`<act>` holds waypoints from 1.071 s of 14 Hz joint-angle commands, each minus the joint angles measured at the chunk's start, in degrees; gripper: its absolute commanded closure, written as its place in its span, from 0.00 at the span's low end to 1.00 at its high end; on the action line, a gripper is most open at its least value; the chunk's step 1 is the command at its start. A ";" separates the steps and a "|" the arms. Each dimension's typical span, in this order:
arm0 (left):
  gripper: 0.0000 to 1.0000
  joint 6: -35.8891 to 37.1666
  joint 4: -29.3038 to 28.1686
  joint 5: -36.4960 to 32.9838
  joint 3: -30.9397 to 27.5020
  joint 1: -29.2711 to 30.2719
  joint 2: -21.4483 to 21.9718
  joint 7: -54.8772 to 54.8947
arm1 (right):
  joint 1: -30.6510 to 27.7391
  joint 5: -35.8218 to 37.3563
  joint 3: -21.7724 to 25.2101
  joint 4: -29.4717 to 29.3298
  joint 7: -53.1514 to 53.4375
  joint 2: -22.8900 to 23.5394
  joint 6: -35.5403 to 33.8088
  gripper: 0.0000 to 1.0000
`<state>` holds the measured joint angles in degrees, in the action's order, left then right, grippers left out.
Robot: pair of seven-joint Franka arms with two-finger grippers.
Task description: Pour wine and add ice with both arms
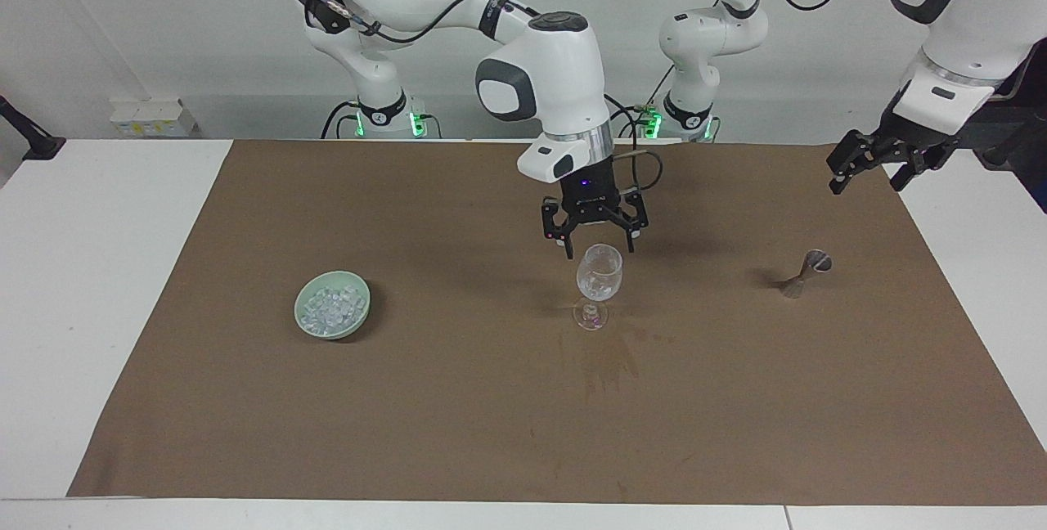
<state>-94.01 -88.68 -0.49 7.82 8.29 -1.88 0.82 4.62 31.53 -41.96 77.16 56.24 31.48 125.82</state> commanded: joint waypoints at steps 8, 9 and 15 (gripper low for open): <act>0.00 -1.79 -0.09 -0.56 -0.70 -0.91 -0.05 0.32 | -0.84 -11.13 13.91 1.50 -6.05 -9.15 -6.26 0.00; 0.00 -1.79 -0.09 -0.56 -0.70 -0.91 -0.05 0.32 | -0.93 -12.01 15.58 1.50 -6.22 -10.37 -8.99 0.00; 0.00 -1.79 -0.18 -0.39 -0.70 -0.91 -0.14 0.32 | -0.93 -21.15 25.34 1.77 -17.28 -17.40 -20.16 0.00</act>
<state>-94.91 -88.68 -0.49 7.82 8.29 -1.97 0.82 3.86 13.42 -18.69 76.91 42.71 17.68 108.44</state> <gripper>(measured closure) 0.000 0.000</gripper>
